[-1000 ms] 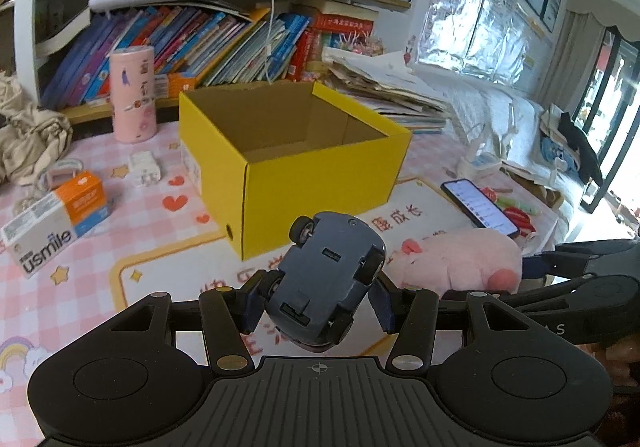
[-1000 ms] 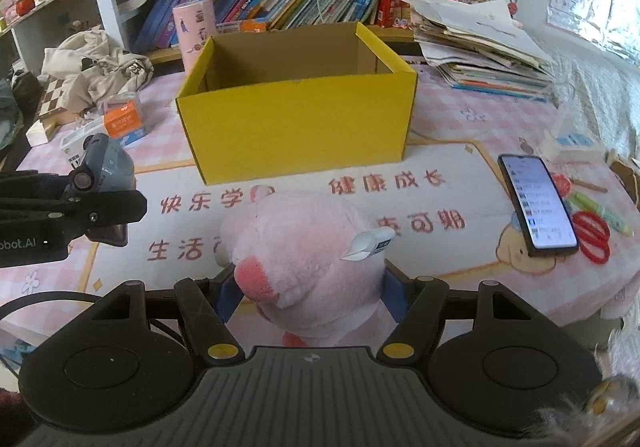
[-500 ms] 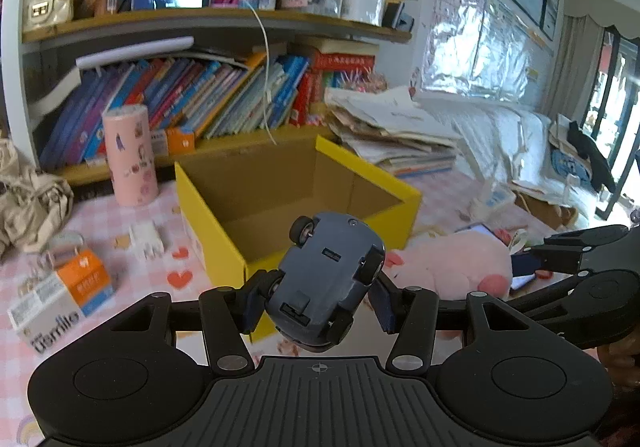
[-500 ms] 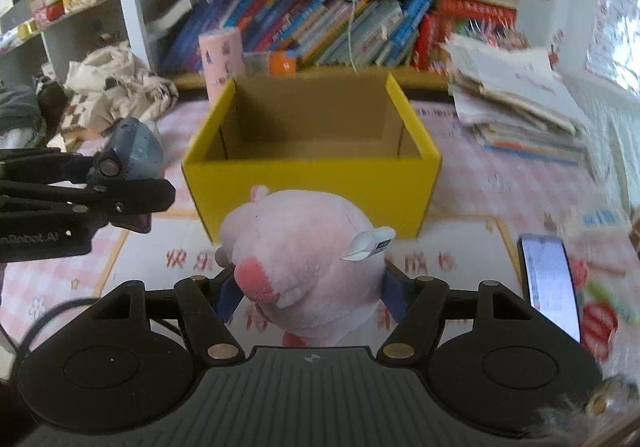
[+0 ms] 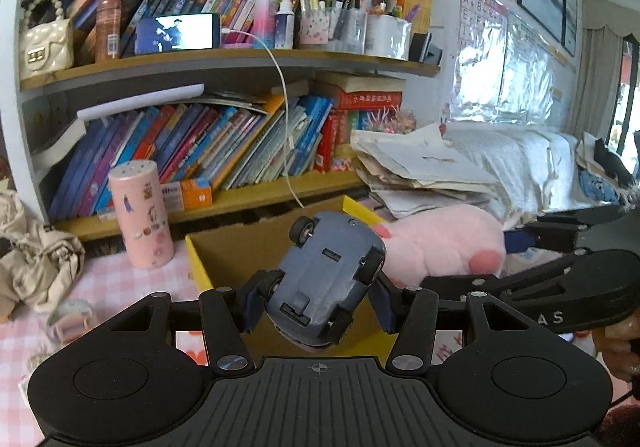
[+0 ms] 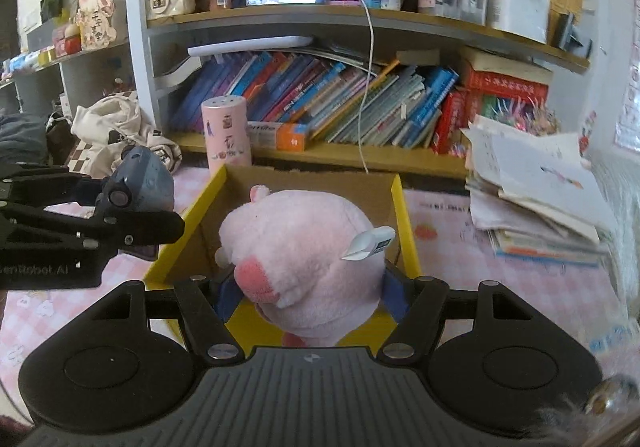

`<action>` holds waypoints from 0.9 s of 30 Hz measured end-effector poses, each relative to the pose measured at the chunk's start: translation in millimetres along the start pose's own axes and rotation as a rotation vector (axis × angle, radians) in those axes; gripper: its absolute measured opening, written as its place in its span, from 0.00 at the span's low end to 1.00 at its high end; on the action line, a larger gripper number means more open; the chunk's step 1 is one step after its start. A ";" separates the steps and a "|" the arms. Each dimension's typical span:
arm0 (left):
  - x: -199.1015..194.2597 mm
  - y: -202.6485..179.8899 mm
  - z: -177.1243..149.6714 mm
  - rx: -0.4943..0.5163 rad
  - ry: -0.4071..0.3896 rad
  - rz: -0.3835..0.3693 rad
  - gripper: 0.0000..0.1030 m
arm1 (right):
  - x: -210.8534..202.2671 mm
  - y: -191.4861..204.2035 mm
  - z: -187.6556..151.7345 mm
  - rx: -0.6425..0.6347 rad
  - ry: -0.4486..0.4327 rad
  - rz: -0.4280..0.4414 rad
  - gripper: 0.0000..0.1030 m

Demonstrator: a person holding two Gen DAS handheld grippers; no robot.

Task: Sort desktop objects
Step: 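Lower the pig and car into the yellow box and open both tools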

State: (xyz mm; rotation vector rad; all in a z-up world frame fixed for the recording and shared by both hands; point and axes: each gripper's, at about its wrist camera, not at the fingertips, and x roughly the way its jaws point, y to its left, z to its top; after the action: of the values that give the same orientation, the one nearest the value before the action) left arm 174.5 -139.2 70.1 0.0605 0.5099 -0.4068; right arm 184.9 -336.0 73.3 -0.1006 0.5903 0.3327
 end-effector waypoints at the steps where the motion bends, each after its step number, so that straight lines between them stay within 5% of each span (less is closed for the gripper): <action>1: 6.3 -0.2 2.5 0.002 0.004 0.005 0.51 | 6.6 -3.3 3.3 -0.006 0.002 0.005 0.65; 15: 93.3 5.8 4.6 -0.028 0.151 0.046 0.51 | 112.1 -33.8 16.4 -0.138 0.172 0.093 0.65; 27: 128.3 11.3 -10.6 -0.008 0.278 0.071 0.51 | 156.1 -31.5 9.1 -0.290 0.294 0.167 0.66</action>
State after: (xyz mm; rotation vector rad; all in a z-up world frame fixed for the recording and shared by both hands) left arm 276.0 -173.8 -2.0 0.1285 0.7806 -0.3283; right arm 321.9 -320.5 -6.9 -0.3857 0.8417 0.5707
